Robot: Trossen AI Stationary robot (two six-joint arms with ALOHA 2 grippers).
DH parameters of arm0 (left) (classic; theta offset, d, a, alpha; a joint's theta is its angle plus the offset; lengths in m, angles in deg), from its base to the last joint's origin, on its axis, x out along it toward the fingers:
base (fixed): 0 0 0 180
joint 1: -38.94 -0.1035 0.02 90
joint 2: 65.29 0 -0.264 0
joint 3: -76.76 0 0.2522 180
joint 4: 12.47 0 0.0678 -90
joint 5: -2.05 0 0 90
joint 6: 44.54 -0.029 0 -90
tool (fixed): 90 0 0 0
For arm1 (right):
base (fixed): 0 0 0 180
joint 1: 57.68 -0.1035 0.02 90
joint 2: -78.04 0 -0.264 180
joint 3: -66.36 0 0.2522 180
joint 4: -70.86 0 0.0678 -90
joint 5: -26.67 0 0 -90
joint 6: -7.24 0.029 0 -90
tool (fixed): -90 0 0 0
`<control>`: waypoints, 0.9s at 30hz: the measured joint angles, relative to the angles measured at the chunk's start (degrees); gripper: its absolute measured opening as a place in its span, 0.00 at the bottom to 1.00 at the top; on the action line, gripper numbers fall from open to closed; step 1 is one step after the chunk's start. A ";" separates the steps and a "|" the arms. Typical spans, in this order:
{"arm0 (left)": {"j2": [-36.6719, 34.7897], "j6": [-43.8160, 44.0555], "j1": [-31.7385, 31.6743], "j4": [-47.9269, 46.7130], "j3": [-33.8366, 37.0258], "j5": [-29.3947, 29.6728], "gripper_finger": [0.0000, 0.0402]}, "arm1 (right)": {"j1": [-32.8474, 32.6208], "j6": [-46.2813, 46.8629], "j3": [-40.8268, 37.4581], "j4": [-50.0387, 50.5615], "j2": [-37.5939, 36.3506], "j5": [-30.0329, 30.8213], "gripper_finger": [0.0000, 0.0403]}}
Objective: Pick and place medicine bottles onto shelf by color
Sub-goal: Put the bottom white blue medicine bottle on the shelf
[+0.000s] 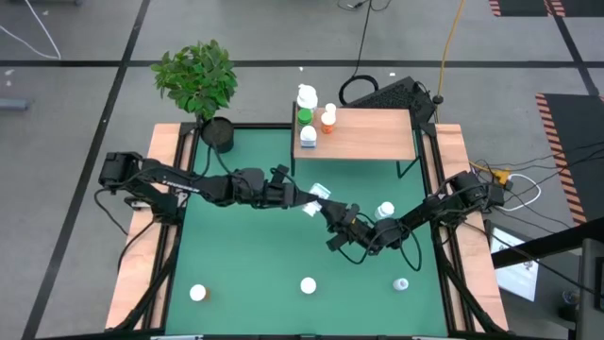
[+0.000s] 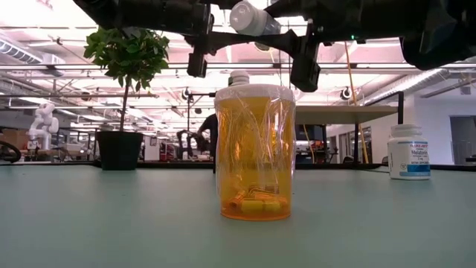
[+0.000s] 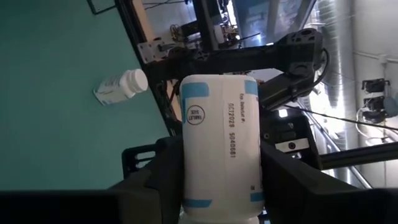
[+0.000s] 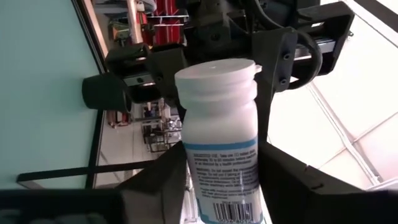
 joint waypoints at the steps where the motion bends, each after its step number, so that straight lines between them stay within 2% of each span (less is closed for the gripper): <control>1: 0.00 -0.53 0.04 0.03 0.00 0.28 0.44 | 0.00 -0.23 0.02 0.00 0.01 0.01 0.37; 4: 0.00 -1.40 0.16 -0.63 0.00 0.87 0.48 | -0.46 -0.38 0.04 0.03 -0.02 0.07 0.36; 8: 0.00 -4.70 0.23 -0.97 -0.02 0.89 0.52 | -1.09 1.63 0.06 0.05 0.03 0.12 0.40; 19: 0.24 -34.77 0.30 3.33 0.02 0.30 0.68 | -4.56 11.51 0.15 0.01 0.03 4.33 0.40; 27: -0.25 -48.03 -0.66 6.78 -0.28 0.90 0.80 | -7.36 22.54 -0.03 0.19 0.22 4.98 0.41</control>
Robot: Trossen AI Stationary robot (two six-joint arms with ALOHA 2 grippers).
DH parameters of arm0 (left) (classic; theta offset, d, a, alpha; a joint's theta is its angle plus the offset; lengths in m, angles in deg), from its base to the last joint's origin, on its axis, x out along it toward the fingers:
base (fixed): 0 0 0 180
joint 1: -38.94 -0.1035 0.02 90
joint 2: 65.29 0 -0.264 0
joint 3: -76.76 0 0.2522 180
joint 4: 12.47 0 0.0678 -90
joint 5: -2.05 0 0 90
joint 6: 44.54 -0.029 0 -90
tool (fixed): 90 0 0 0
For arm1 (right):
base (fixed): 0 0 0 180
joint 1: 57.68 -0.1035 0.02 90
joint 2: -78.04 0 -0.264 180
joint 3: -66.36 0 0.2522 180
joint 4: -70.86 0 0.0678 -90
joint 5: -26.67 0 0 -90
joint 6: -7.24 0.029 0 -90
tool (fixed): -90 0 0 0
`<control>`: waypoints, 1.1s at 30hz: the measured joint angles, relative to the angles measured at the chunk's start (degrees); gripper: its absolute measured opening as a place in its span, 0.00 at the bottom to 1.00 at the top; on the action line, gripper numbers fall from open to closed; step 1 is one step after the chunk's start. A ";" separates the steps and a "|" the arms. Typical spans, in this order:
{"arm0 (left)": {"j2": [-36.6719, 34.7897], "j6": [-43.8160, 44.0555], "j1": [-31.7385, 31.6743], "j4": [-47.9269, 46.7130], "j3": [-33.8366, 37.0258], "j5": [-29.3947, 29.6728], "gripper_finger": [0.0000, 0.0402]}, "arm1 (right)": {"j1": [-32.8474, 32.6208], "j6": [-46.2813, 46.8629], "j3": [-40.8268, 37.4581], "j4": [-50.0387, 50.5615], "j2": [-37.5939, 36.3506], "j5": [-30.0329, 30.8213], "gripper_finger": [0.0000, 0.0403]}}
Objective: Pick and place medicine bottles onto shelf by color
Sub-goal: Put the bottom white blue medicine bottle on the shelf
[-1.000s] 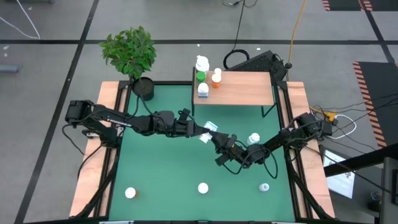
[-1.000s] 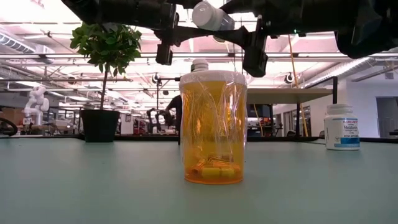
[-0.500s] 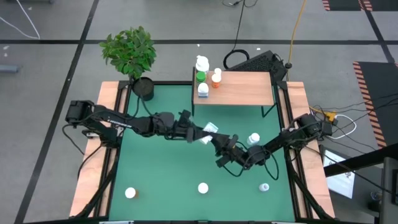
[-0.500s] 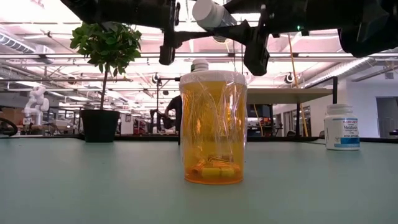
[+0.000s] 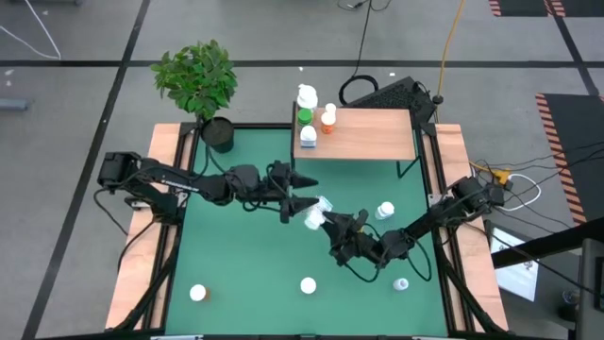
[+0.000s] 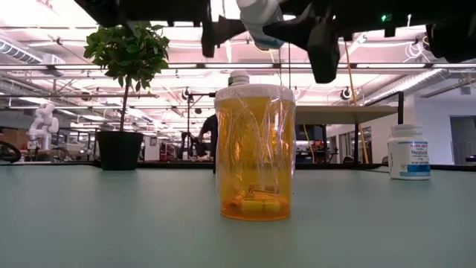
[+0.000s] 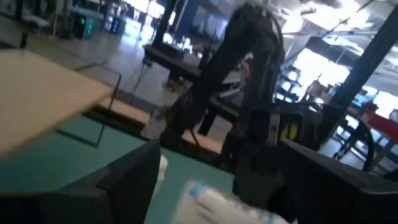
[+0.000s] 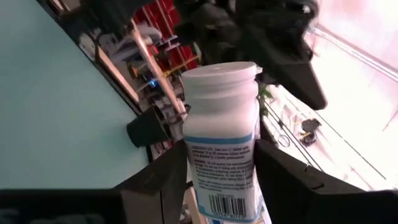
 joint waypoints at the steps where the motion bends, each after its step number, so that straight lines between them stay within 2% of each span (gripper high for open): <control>1: -0.02 -0.09 -0.14 0.20 0.00 0.04 0.81 | -0.15 0.35 0.02 -0.10 -0.04 0.00 0.41; 5: 0.32 3.26 -0.39 -1.40 0.15 -0.05 0.84 | -0.36 0.39 0.04 -0.08 -0.11 0.32 0.41; 8: 0.21 0.48 -0.39 -1.40 0.13 -2.77 0.83 | -0.42 2.40 0.01 -0.13 -0.11 1.51 0.41; 12: -0.55 -9.39 0.40 -1.31 0.13 -9.38 0.81 | -0.42 8.50 -1.23 -0.12 -0.12 2.67 0.41; 16: -1.10 -26.26 2.59 -4.89 0.17 -10.48 0.76 | -0.51 18.27 -4.78 1.42 -2.96 0.28 0.41; 20: -1.46 -45.62 5.60 -11.42 0.15 -7.07 0.74 | 0.85 35.98 -10.17 9.80 -10.24 -11.13 0.41; 23: -1.26 -52.13 7.97 -13.91 0.24 -0.07 0.74 | 4.70 51.16 -13.28 20.51 -17.08 -22.77 0.41; 28: -1.38 -49.01 8.90 -14.91 -0.39 3.05 0.74 | 13.40 71.01 -14.32 41.42 -24.32 -39.47 0.41; 31: -0.37 -43.86 8.38 -19.72 -3.18 3.08 0.74 | 17.35 77.83 -14.32 46.98 -25.29 -47.99 0.41; 33: 0.94 -41.76 7.94 -25.45 -5.37 3.53 0.74 | 18.76 79.68 -14.32 47.66 -25.27 -51.41 0.41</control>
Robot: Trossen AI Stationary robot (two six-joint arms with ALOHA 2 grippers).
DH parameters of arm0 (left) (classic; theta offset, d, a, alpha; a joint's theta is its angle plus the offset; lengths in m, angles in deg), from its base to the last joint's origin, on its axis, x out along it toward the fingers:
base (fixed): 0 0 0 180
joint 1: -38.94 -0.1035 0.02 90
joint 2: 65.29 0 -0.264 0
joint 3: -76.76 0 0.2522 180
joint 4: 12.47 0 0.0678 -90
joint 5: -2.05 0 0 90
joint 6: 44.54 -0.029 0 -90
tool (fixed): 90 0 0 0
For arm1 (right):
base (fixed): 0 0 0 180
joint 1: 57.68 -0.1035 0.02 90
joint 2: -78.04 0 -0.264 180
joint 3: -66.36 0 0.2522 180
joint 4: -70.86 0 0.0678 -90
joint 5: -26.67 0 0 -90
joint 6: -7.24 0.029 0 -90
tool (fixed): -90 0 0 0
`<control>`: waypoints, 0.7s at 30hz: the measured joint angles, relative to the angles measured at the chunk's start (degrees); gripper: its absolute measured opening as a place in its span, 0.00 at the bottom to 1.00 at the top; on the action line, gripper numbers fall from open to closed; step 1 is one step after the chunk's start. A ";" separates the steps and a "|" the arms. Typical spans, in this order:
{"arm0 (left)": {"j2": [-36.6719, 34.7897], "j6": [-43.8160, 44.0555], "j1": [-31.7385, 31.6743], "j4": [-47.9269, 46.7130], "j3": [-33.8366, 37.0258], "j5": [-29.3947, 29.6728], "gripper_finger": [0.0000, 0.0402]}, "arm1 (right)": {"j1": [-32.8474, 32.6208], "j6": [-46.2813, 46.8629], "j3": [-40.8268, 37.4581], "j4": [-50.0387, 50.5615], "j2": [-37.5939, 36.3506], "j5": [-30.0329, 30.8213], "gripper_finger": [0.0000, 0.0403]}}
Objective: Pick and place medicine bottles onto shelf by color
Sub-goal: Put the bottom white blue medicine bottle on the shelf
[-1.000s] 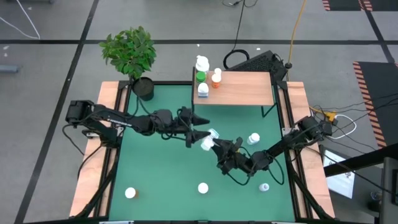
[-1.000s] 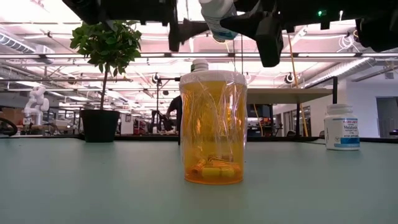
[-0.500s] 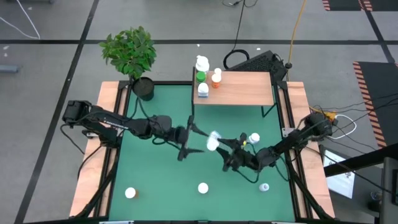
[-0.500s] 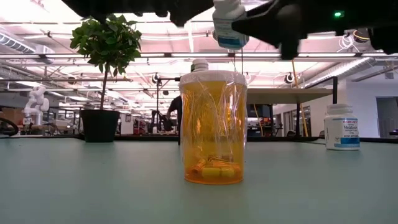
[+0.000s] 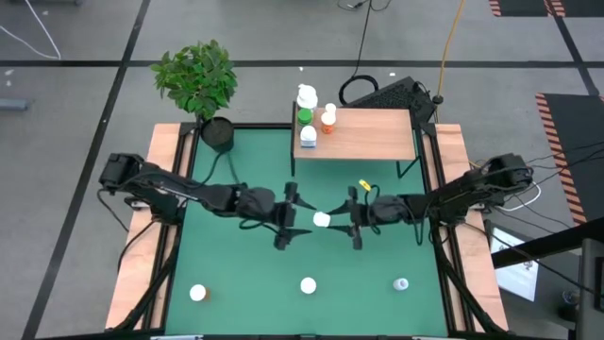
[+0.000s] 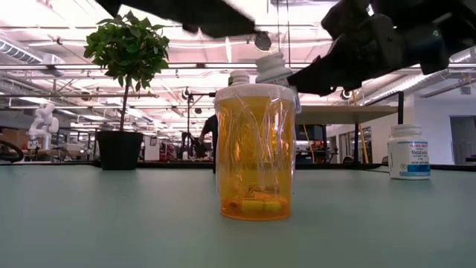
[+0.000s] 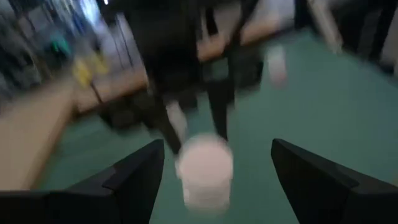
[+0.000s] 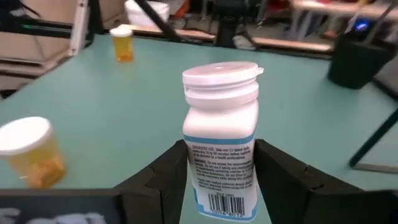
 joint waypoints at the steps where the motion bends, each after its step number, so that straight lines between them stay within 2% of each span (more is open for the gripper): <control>1: 1.13 0.87 -0.18 -2.69 -1.22 0.29 0.74 | 0.40 0.42 0.00 -0.06 -0.02 -1.04 0.41; 7: 5.99 2.97 -1.08 -14.00 -10.43 2.49 0.80 | 0.87 0.07 0.02 -0.12 -0.04 -1.59 0.41; 13: 9.75 2.75 -1.29 -23.18 -17.86 0.57 0.87 | 0.87 -0.46 0.02 -0.69 -0.04 -1.61 0.41; 16: 11.34 3.23 -1.21 -23.75 -19.11 0.05 0.84 | 0.84 -0.48 0.03 -1.03 -0.04 -1.64 0.41; 21: 11.41 5.60 -1.53 -25.10 -20.14 1.26 0.73 | 0.87 -0.78 0.02 -1.75 -0.02 -1.64 0.41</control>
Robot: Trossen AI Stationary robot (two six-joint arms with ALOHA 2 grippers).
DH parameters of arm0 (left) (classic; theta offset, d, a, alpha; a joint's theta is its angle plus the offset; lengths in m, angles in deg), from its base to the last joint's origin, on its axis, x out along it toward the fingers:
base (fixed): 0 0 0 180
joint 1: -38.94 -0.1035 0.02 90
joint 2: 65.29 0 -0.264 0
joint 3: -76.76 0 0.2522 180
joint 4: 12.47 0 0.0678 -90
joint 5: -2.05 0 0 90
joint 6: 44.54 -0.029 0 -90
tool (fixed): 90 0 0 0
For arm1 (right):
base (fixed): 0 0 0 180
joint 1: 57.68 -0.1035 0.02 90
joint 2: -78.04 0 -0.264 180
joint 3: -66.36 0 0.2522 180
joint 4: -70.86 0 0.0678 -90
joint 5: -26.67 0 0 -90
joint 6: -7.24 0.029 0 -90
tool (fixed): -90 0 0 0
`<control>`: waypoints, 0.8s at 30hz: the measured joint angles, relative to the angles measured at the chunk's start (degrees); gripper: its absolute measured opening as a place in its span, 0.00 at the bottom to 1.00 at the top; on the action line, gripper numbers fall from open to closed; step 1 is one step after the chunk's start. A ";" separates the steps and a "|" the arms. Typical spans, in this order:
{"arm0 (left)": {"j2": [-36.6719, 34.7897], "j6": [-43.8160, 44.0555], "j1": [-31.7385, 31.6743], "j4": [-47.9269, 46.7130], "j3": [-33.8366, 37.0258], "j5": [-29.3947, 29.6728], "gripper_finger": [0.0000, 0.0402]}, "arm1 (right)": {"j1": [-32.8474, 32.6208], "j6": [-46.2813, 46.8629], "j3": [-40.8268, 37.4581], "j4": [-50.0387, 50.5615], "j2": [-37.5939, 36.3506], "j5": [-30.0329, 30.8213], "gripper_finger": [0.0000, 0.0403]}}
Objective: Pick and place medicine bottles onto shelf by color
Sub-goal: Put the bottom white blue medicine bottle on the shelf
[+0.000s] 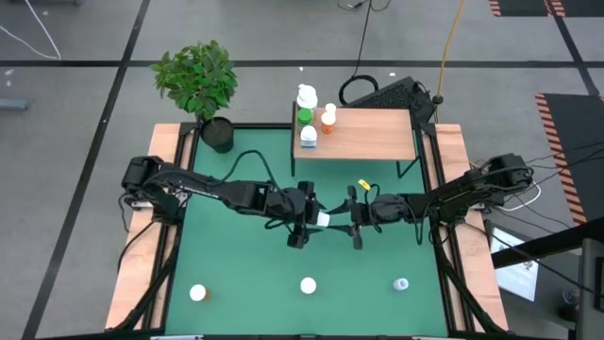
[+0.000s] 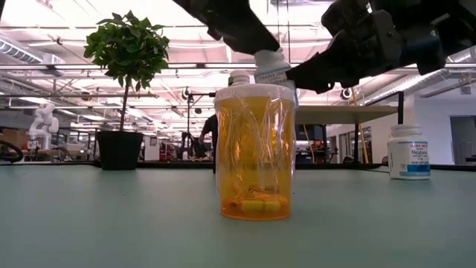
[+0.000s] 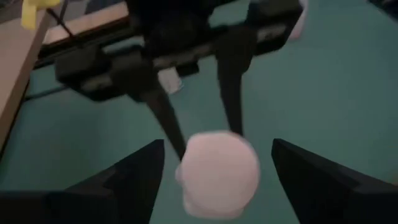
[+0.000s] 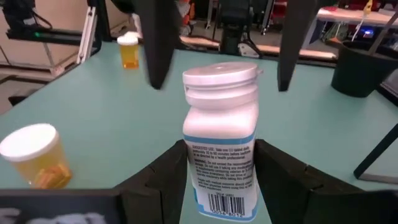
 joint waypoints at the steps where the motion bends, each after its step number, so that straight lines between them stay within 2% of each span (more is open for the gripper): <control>1: -0.02 0.20 -0.01 -0.60 -0.04 0.39 0.70 | -0.02 -0.01 0.00 -0.37 0.00 0.00 0.41; 10: 0.10 1.63 -0.13 -2.70 -0.04 0.47 0.50 | 0.10 2.08 -0.04 -1.72 0.02 -2.64 0.41; 17: -1.00 3.59 -0.36 -3.65 -0.02 1.27 0.45 | 1.34 5.29 -0.04 -1.47 -0.01 -2.51 0.51; 22: -1.36 4.95 -2.01 -7.38 -0.18 3.73 0.44 | 1.63 10.61 -0.09 2.67 -2.17 9.12 0.58; 24: -1.20 5.56 -2.78 -9.38 -0.04 3.72 0.44 | 1.72 11.14 -0.36 5.44 -4.18 11.07 0.59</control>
